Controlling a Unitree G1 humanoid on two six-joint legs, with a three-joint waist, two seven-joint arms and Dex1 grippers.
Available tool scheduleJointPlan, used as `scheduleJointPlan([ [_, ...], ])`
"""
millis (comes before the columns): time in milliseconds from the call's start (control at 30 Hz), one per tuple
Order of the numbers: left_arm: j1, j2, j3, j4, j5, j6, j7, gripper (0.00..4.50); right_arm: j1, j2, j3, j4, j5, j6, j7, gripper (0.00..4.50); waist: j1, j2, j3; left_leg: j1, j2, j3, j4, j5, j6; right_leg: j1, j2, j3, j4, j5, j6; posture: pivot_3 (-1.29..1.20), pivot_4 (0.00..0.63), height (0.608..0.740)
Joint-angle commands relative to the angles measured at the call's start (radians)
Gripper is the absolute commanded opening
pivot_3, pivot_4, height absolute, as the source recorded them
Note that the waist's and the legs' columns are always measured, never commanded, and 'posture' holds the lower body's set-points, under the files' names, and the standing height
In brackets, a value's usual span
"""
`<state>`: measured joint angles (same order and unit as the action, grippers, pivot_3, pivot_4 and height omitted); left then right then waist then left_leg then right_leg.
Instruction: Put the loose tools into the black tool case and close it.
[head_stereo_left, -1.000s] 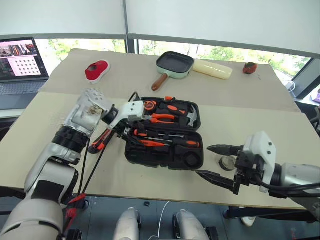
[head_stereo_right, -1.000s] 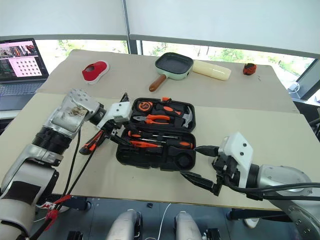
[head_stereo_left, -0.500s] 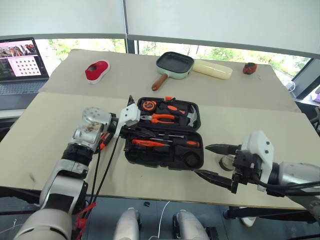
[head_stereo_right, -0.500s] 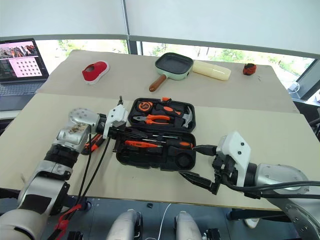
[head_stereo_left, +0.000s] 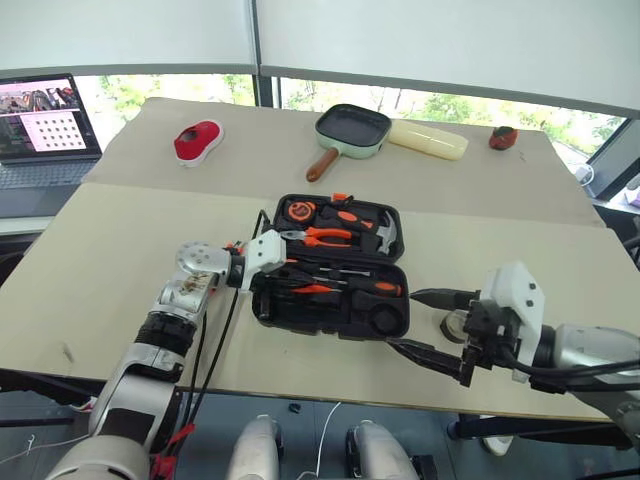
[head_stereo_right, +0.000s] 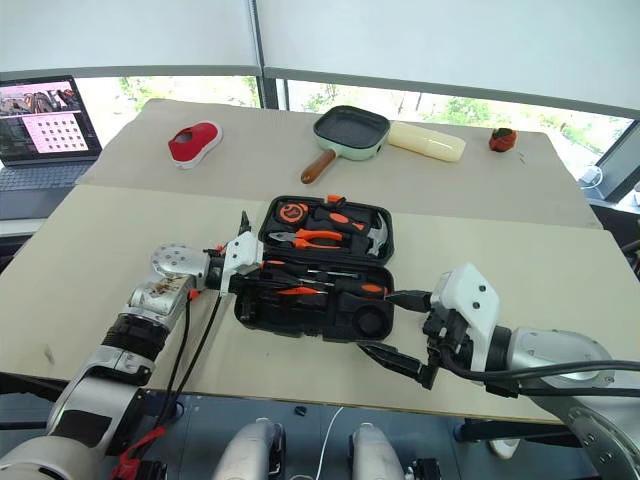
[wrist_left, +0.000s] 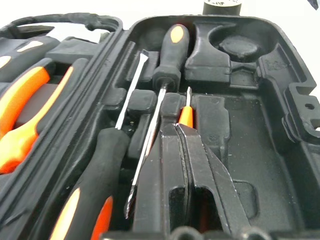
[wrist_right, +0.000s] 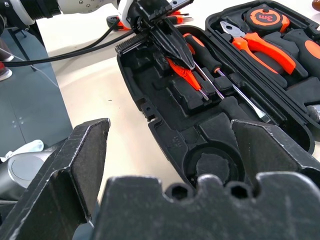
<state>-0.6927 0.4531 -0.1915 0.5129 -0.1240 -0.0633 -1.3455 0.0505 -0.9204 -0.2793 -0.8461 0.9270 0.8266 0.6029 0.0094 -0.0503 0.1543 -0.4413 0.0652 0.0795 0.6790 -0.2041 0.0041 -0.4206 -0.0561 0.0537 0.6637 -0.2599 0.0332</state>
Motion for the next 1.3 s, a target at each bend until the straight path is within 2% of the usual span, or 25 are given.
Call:
scheduleJointPlan([
  [33, 0.001, 0.008, -0.011, -0.013, 0.003, -0.019, -0.012, 0.04, -0.016, 0.004, -0.003, -0.009, 0.022, -0.001, -0.012, 4.50, 0.000, 0.000, 0.000, 0.000, 0.000, 0.000, 0.000, 0.000, 0.000, 0.000, 0.000, 0.000, 0.000, 0.000, 0.000, 0.00, 0.150, 0.740],
  [500, -0.042, 0.005, -0.031, 0.184, 0.051, -0.102, 0.002, 0.04, -0.034, -0.005, 0.006, -0.003, 0.039, 0.005, -0.022, 4.50, -0.004, 0.007, -0.005, 0.002, 0.000, 0.000, 0.000, 0.000, 0.000, 0.002, 0.000, 0.000, 0.000, 0.000, 0.000, 0.00, 0.150, 0.740],
  [667, -0.019, 0.022, -0.023, 0.126, 0.021, -0.070, -0.029, 0.04, -0.034, -0.010, 0.011, -0.005, 0.038, 0.004, -0.017, 4.50, -0.006, 0.007, -0.006, 0.003, 0.000, 0.000, 0.000, 0.000, 0.000, 0.002, 0.000, 0.000, 0.000, 0.000, 0.000, 0.00, 0.150, 0.740],
  [767, 0.011, 0.070, 0.027, -0.009, -0.041, 0.027, -0.030, 0.04, -0.062, -0.011, 0.031, 0.007, 0.031, -0.003, -0.005, 4.50, -0.015, 0.007, -0.006, 0.003, 0.001, 0.000, 0.000, 0.000, 0.000, 0.002, 0.000, 0.000, 0.000, 0.000, 0.000, 0.00, 0.150, 0.740],
  [867, 0.069, 0.152, 0.118, -0.202, -0.129, 0.203, 0.007, 0.75, -0.113, -0.007, 0.059, 0.039, 0.022, -0.010, 0.010, 4.50, -0.031, 0.007, -0.005, 0.002, 0.001, 0.000, -0.001, 0.000, 0.000, 0.001, 0.001, 0.001, 0.000, 0.000, 0.000, 0.00, 0.150, 0.740],
  [967, 0.178, 0.258, 0.265, -0.411, -0.226, 0.405, 0.091, 1.90, -0.184, 0.010, 0.097, 0.092, 0.016, -0.015, 0.030, 4.50, -0.034, 0.007, -0.005, 0.002, 0.002, -0.001, -0.001, 0.000, 0.000, -0.001, 0.002, 0.002, 0.001, 0.000, -0.001, 0.00, 0.150, 0.740],
  [1067, 0.384, 0.348, 0.459, -0.584, -0.269, 0.531, 0.192, 2.98, -0.258, 0.024, 0.162, 0.138, -0.006, -0.028, 0.082, 4.50, -0.042, 0.007, -0.005, 0.002, 0.003, -0.001, -0.002, 0.000, 0.000, -0.001, 0.001, 0.002, 0.000, 0.000, 0.000, 0.00, 0.150, 0.740],
  [1200, 0.698, 0.374, 0.682, -0.714, -0.260, 0.580, 0.276, 4.43, -0.337, 0.034, 0.247, 0.195, -0.071, -0.059, 0.165, 4.50, -0.048, 0.008, -0.004, 0.004, 0.002, -0.001, -0.005, 0.000, 0.000, -0.001, -0.001, 0.005, 0.000, 0.000, 0.000, 0.00, 0.150, 0.740],
  [1300, 0.846, 0.357, 0.762, -0.745, -0.251, 0.575, 0.326, 4.48, -0.394, 0.048, 0.286, 0.242, -0.100, -0.076, 0.221, 4.50, -0.033, 0.006, -0.004, 0.005, 0.002, 0.002, -0.004, 0.000, 0.000, -0.001, -0.002, 0.003, 0.000, -0.001, 0.000, 0.00, 0.150, 0.740],
])
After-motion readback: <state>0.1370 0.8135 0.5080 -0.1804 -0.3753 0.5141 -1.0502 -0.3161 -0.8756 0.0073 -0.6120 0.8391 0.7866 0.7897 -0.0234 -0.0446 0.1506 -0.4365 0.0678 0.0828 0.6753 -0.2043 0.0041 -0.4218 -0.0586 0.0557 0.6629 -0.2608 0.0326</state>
